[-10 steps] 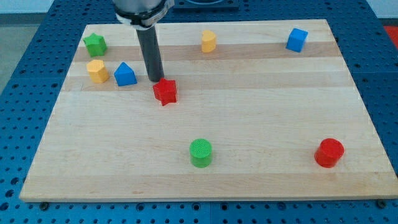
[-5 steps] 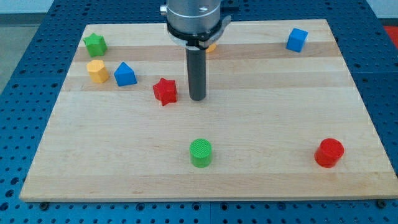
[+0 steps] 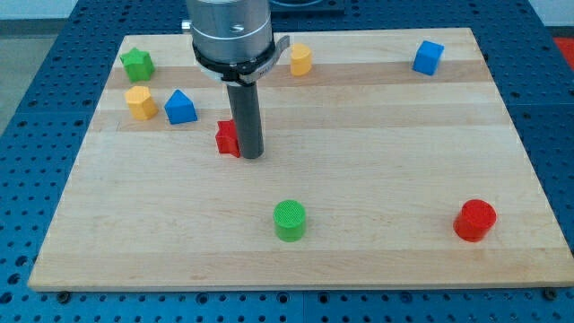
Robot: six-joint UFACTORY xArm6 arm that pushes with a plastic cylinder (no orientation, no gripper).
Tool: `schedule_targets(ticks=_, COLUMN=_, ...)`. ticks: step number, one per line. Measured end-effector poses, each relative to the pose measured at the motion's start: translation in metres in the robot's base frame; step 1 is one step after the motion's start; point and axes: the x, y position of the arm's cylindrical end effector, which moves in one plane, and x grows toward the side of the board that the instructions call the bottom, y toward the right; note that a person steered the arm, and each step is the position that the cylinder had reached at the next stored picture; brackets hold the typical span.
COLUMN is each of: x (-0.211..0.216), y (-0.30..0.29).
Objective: Push the red star to the center left of the of the board
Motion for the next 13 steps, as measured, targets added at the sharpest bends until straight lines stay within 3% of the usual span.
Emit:
schedule_targets(ticks=1, x=0.000, y=0.001)
schedule_targets(ticks=2, x=-0.001, y=0.038)
schedule_targets(ticks=3, x=-0.044, y=0.042)
schedule_targets(ticks=5, x=-0.044, y=0.031)
schedule_targets(ticks=10, x=-0.042, y=-0.096)
schedule_targets(ticks=12, x=-0.075, y=-0.035)
schedule_targets(ticks=13, x=-0.057, y=-0.022)
